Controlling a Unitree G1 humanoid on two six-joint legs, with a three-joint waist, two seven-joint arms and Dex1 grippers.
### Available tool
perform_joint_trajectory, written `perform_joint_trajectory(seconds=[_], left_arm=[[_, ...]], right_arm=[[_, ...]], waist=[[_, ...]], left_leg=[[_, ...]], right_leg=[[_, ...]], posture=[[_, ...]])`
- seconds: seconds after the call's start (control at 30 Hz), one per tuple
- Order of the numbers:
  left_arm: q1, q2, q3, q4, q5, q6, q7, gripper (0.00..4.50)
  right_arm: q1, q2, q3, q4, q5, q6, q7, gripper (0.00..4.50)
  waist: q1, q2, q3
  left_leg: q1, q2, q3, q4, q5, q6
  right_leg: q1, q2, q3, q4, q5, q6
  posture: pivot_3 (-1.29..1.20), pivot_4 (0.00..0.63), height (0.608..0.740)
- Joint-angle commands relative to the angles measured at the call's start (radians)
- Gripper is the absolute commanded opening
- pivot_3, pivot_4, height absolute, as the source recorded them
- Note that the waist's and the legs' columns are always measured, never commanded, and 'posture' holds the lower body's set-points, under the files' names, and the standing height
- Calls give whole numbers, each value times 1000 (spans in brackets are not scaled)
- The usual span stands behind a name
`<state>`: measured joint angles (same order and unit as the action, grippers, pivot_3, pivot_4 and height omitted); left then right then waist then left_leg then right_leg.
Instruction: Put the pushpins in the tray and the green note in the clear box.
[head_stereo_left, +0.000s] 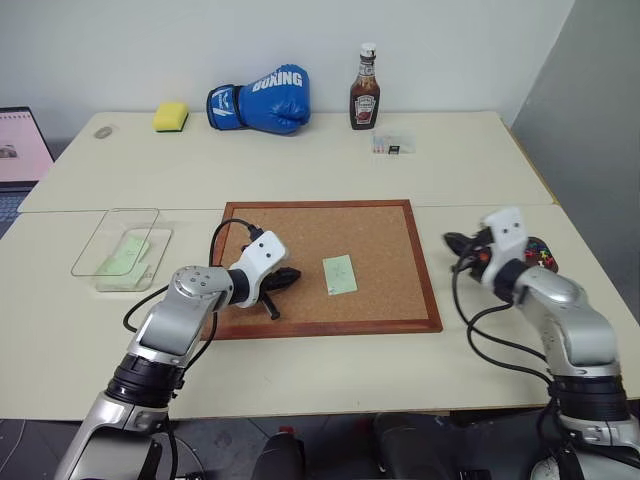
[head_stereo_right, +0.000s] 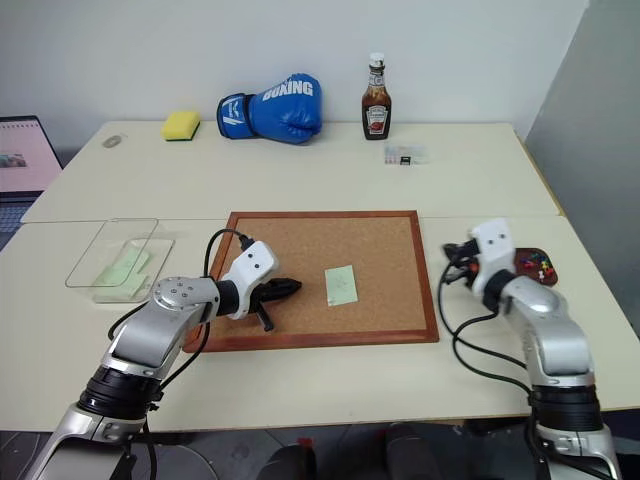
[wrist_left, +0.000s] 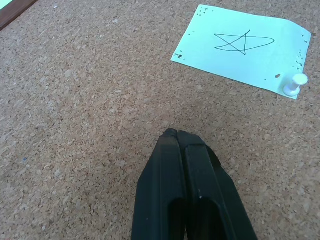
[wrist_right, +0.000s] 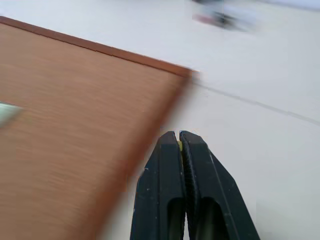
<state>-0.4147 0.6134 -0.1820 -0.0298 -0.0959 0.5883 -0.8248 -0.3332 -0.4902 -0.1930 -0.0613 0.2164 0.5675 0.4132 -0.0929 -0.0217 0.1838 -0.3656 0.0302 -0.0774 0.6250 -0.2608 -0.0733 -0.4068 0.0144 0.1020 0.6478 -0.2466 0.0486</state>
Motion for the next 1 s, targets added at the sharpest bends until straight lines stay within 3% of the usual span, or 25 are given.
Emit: perform_joint_trajectory(seconds=[0.03, 0.33, 0.73, 0.8, 0.87, 1.0], left_arm=[[53, 17, -59, 74, 24, 49, -27, 0], [45, 22, -63, 77, 27, 44, -38, 0], [46, 27, -60, 79, 27, 45, -37, 0], [44, 26, -61, 81, 28, 45, -37, 0], [42, 24, -62, 83, 28, 44, -37, 0], [39, 21, -64, 90, 33, 36, -31, 0]], right_arm=[[-39, -23, -130, 115, -25, -23, -136, 35], [-76, -30, -191, 252, -1, -23, -182, 35], [-62, -15, -190, 255, 39, 67, -189, 35], [-61, -20, -187, 252, 38, 60, -186, 460], [-58, -28, -180, 244, 28, 36, -182, 601], [-48, -53, -139, 184, -17, -95, -157, 1557]], waist=[[0, 0, 0], [-1, 2, -1], [-3, 3, -2], [-3, 3, -2], [-3, 3, -2], [-3, 3, -2]], left_leg=[[0, 0, 0, 0, 0, 0], [1, 0, 1, 0, 0, 0], [1, 0, 1, 0, 0, 0], [1, 0, 1, 0, 0, 0], [1, 0, 1, 0, 0, 0], [1, 0, 1, 0, 0, 0]], right_leg=[[0, 0, 0, 0, 0, 0], [1, 0, 1, 0, 0, 0], [1, 0, 1, 0, 0, 0], [1, 0, 1, 0, 0, 0], [1, 0, 1, 0, 0, 0], [1, 0, 1, 0, 0, 0]], posture=[[0, 150, 740], [0, 150, 740], [0, 150, 740], [0, 150, 740], [0, 150, 740], [0, 150, 740]])
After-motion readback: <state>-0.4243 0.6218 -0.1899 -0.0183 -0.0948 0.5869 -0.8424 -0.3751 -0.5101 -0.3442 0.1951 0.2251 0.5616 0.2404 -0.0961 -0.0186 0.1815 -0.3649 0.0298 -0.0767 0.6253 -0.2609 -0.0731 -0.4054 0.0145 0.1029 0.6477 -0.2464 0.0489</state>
